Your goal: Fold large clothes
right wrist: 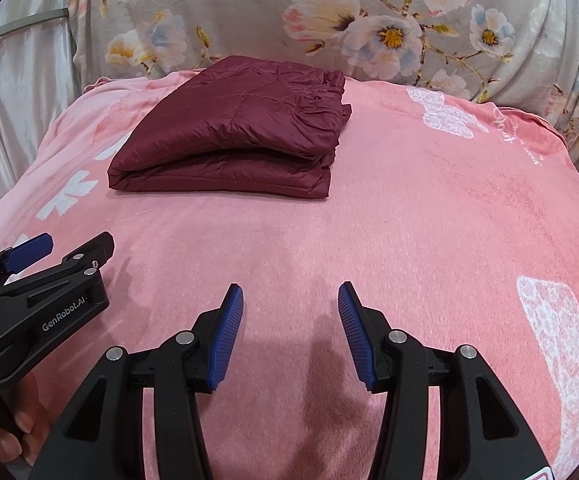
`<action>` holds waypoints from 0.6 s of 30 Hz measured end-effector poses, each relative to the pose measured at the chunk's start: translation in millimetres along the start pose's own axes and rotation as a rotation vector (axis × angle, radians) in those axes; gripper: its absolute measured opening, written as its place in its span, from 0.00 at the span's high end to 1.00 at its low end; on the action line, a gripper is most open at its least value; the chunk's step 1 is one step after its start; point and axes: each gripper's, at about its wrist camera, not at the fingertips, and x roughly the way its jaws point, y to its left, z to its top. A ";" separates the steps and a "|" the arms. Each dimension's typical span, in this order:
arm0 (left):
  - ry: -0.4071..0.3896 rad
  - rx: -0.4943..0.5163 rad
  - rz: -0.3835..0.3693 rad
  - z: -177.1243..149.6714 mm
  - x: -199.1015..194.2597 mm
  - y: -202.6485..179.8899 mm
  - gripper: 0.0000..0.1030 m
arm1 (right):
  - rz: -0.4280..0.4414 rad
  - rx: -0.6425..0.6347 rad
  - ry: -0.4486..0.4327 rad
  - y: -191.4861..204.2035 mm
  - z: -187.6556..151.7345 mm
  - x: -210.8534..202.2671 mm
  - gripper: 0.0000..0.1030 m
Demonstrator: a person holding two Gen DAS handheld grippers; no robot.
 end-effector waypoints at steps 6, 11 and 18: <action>0.001 0.006 -0.001 -0.1 0.0 -0.7 0.29 | -0.002 -0.003 -0.003 1.0 -0.5 -0.3 0.53; 0.005 0.007 -0.006 0.1 0.7 -0.9 0.29 | -0.005 -0.006 -0.003 2.2 -0.7 0.0 0.53; -0.001 0.014 0.000 1.1 1.2 -2.4 0.29 | -0.009 -0.007 -0.010 3.2 -1.4 -0.9 0.53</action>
